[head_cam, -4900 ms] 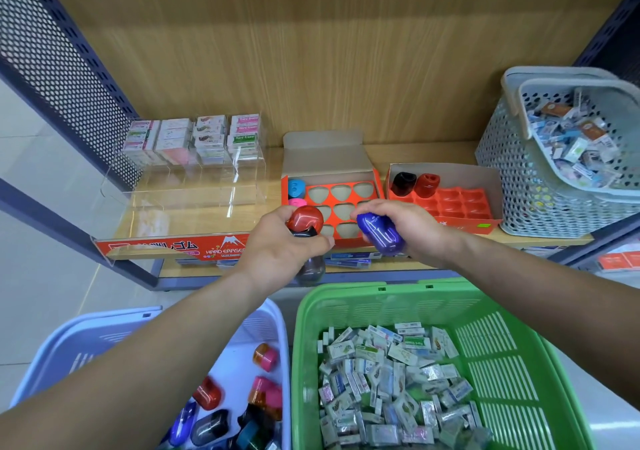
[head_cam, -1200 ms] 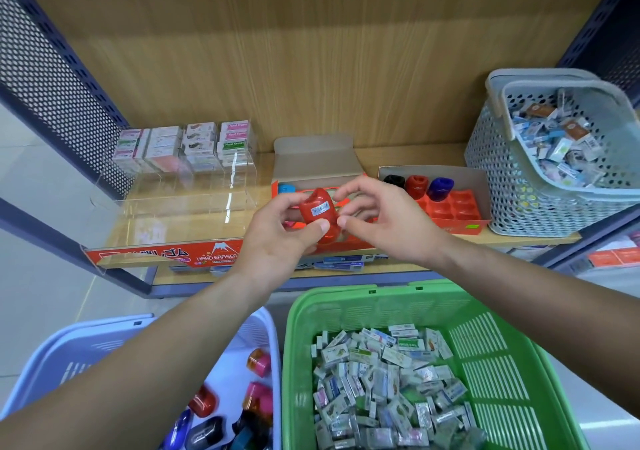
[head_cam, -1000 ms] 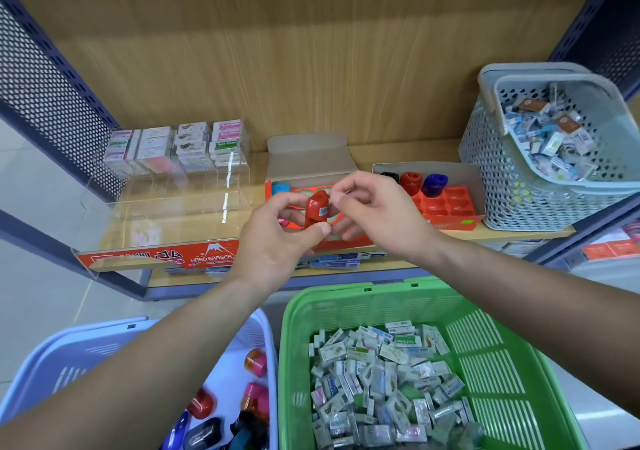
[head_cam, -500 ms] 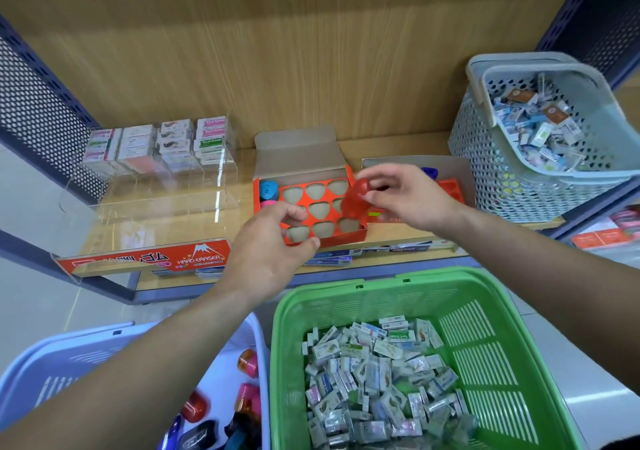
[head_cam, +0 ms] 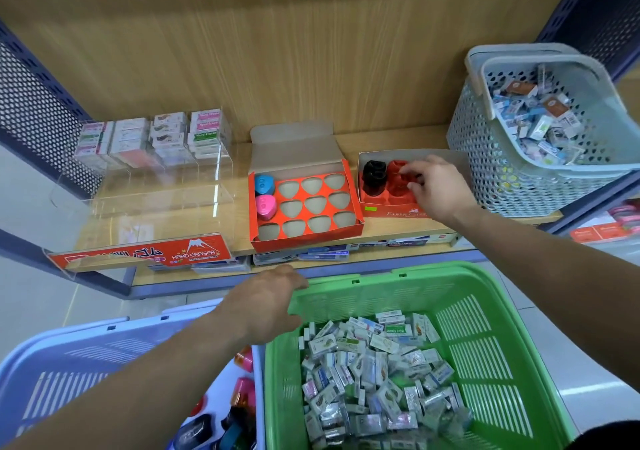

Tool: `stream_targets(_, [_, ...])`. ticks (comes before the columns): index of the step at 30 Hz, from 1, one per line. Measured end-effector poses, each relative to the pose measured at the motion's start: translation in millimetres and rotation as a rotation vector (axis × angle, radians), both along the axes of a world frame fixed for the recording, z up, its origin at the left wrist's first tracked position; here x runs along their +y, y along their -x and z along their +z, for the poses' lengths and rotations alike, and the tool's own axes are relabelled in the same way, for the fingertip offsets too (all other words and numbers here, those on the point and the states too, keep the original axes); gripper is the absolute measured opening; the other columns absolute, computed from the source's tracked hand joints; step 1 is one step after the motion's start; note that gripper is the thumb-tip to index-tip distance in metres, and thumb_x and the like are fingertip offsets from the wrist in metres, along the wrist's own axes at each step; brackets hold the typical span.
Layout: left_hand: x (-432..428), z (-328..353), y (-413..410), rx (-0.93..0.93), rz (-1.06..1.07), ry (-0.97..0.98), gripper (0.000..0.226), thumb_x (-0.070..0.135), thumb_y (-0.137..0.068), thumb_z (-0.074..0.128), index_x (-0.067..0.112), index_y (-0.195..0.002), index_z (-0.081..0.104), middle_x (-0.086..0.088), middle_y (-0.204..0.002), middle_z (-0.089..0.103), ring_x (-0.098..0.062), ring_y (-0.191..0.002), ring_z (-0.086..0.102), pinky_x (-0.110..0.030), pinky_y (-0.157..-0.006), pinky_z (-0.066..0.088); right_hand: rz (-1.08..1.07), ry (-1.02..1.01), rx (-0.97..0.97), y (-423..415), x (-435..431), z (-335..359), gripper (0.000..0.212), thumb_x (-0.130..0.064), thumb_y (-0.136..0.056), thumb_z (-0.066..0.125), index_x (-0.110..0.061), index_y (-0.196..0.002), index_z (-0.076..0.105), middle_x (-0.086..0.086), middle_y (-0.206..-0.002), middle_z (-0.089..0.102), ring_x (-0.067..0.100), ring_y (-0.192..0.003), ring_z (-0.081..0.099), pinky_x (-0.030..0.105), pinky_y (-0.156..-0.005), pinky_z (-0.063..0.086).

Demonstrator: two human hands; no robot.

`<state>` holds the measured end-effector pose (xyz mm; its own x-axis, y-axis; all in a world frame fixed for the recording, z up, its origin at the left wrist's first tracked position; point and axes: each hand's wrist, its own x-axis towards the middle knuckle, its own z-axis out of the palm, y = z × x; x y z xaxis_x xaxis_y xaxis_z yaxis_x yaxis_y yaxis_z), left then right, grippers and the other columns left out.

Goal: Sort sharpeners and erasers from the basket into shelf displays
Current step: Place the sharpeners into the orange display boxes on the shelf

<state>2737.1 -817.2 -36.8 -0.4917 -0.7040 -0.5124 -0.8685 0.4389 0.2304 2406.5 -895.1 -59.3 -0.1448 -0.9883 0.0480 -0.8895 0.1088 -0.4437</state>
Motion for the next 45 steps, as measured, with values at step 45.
stream_targets(45, [108,-246,-282,0.124,0.712,-0.360,0.072,0.016,-0.075,0.080,0.027,-0.136,0.043,-0.008,-0.126,0.053,-0.031,-0.109,0.061,-0.036,-0.091,0.048,0.169,-0.534,-0.046,-426,177,-226,0.060,-0.028,-0.082,0.069,-0.026,-0.134,0.040,0.006,-0.128,0.054,0.031,-0.115,0.056,0.042,-0.095,0.046])
